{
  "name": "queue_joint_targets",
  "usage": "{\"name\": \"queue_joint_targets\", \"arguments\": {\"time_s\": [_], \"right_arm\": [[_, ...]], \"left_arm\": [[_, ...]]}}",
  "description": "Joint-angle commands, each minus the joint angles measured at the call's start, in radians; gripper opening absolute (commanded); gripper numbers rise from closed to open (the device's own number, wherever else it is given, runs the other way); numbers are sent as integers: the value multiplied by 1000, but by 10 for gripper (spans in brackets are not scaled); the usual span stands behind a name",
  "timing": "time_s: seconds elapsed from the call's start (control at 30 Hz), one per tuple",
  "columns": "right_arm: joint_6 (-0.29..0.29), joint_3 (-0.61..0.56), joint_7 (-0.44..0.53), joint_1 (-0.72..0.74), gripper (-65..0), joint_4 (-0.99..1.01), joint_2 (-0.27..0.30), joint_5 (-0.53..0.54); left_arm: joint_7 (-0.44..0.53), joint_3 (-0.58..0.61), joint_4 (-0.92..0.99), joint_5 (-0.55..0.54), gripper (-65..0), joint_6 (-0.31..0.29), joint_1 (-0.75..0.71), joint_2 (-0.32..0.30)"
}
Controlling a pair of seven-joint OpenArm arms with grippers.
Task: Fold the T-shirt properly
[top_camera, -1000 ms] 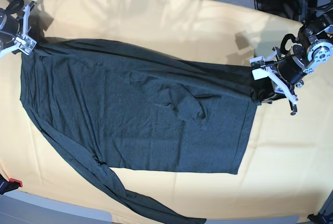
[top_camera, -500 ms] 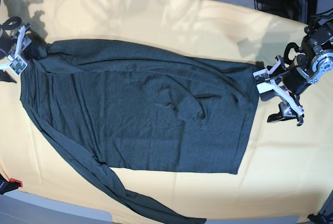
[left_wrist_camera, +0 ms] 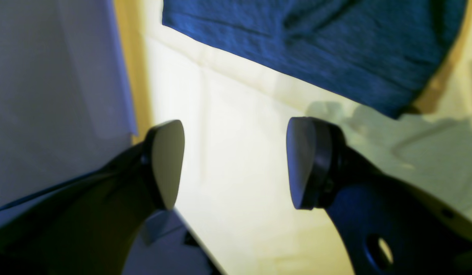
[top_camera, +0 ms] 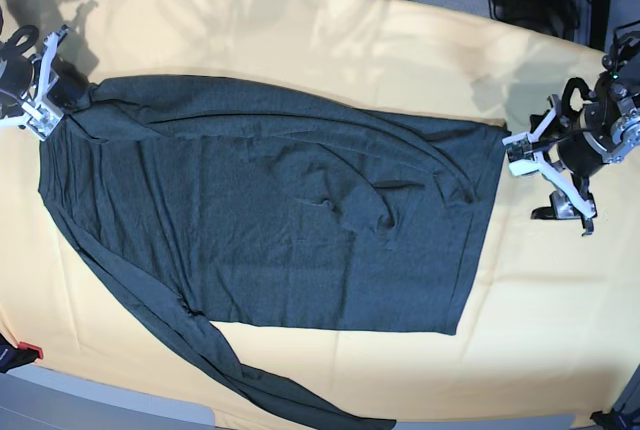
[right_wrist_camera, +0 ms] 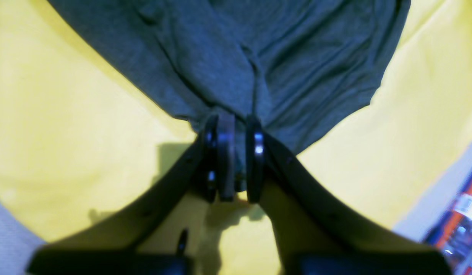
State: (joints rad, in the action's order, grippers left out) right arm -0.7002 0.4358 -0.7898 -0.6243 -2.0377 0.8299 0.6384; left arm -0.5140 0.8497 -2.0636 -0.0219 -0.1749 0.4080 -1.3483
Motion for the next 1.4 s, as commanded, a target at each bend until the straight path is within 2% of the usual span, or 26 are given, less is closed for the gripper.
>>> {"name": "queue_joint_targets", "arguments": {"time_s": [0.0, 0.07, 0.1, 0.2, 0.33, 0.5, 0.63, 0.73, 0.8, 0.87, 0.93, 1.07, 1.13, 1.2, 1.23, 1.3, 1.37], "right_arm": [[2, 14, 3, 0, -469, -11, 20, 17], [2, 14, 3, -18, -325, -9, 21, 16], [2, 14, 3, -35, -290, -8, 20, 16], [2, 14, 24, -93, -290, -8, 18, 1], [2, 14, 118, -123, -293, -3, 15, -151], [13, 14, 186, -131, -396, 34, 1, -180], [10, 5, 216, -131, -396, 72, -15, -249], [13, -9, 240, -129, -396, 97, -15, -254], [38, -26, 286, -129, -396, 117, -15, -281], [90, -57, 327, -121, -396, 135, -15, -362], [124, -92, 334, -99, -396, 143, -15, -412], [129, -155, 334, -49, -401, 143, -15, -435], [128, -172, 324, -31, -463, 143, -15, -461], [128, -174, 309, -22, -584, 143, -15, -495], [128, -174, 301, -18, -625, 143, -15, -513], [120, -174, 276, -19, -640, 143, -12, -534], [85, -174, 250, -19, -637, 143, -9, -535]], "left_arm": [[8, -13, -9, -8, -232, 7, 13, -20], [8, -13, -9, -22, -232, 6, 6, -20], [9, -13, -9, -21, -232, 6, 4, -19], [12, -13, -9, -22, -232, 6, 5, -14], [20, -13, -9, -22, -232, 6, 5, -14], [19, -13, -9, -22, -232, 7, 5, -14], [20, -13, -9, -21, -232, 10, 5, -14], [20, -13, -11, -21, -232, 10, 5, -14], [20, -13, -11, -21, -232, 10, 5, -14], [19, -13, -11, -21, -232, 10, 5, -14], [20, -13, -11, -21, -232, 10, 5, -14], [19, -13, -11, -21, -232, 10, 5, -14], [19, -13, -11, -21, -232, 10, 5, -15], [19, -13, -11, -21, -232, 10, 5, -15], [19, -13, -11, -21, -232, 10, 5, -15], [19, -13, -11, -21, -232, 10, 5, -15], [19, -13, -11, -21, -232, 10, 5, -15]]}}
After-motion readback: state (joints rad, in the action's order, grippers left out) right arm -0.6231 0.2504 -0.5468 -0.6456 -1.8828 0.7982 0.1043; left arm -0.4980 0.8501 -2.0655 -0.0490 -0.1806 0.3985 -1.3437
